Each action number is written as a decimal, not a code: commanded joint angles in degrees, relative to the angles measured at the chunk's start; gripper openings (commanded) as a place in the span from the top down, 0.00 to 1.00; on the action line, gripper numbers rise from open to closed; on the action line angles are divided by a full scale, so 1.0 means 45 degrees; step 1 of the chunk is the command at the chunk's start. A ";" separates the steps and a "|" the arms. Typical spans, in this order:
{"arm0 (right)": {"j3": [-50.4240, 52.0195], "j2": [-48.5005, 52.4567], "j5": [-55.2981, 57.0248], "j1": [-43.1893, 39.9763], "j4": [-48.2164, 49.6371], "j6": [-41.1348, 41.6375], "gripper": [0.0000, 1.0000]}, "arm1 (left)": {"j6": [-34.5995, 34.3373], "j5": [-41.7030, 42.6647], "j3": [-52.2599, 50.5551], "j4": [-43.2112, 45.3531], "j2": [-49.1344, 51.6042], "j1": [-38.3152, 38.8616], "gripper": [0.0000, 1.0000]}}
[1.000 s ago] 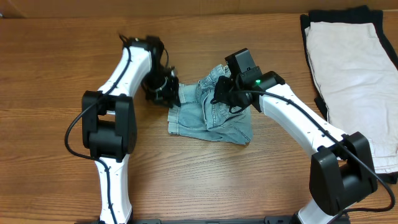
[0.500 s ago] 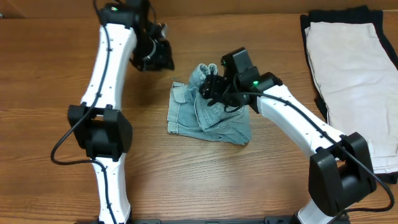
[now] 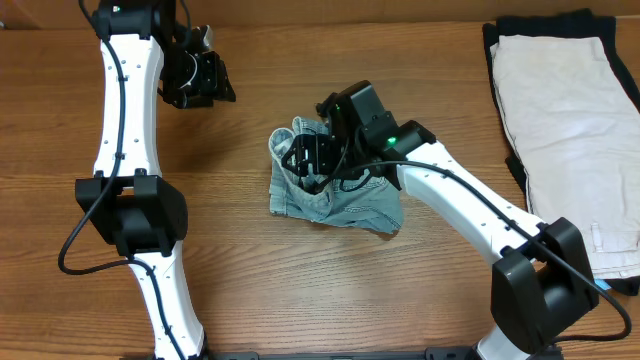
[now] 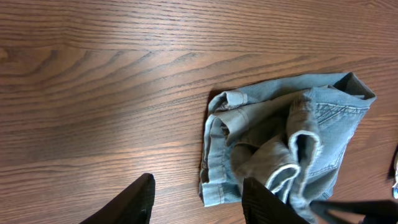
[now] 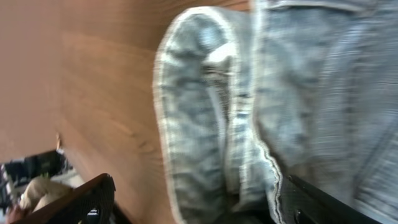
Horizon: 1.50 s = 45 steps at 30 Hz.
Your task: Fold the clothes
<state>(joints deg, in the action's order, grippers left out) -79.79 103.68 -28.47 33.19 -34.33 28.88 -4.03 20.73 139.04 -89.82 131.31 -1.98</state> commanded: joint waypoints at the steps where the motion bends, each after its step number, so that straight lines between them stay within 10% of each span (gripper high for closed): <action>1: -0.0719 -0.0238 -0.0636 0.0432 0.0010 -0.0821 0.13 | 0.0340 -0.0039 0.0233 0.0010 0.0029 0.0044 0.52; 7: -0.1428 -0.0738 0.1175 -0.0180 -0.1418 -0.0646 0.19 | 0.1613 0.0325 0.0233 -0.1161 0.0029 0.0024 0.46; 15: -0.1525 -0.1661 0.3798 -0.3813 -0.3492 -0.0078 0.01 | 0.2764 0.2399 0.0092 -0.1554 0.0039 0.0486 0.18; 23: -0.1486 -0.1593 0.3910 -0.7203 -0.5149 -0.0525 0.00 | 0.2093 -0.0136 0.0087 -0.1428 0.0039 0.3045 0.04; 26: -0.1486 -0.1593 0.4347 -0.7834 -0.5285 -0.0568 0.00 | 0.1229 -0.1316 0.0063 -0.0991 0.0053 0.4056 0.27; 28: -0.1477 -0.1593 0.4668 -0.8140 -0.5357 -0.0568 0.00 | 0.0806 -0.1836 0.0039 -0.0641 0.0058 0.4745 0.96; 45: -0.1331 -0.1579 0.4847 -0.8582 -0.5450 -0.0772 0.00 | -0.1161 -0.4789 -0.4663 0.1239 0.0136 0.5940 0.96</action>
<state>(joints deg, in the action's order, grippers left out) -85.45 97.97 -7.20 -5.32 -59.13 25.85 -7.38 0.97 121.34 -85.49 131.39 26.30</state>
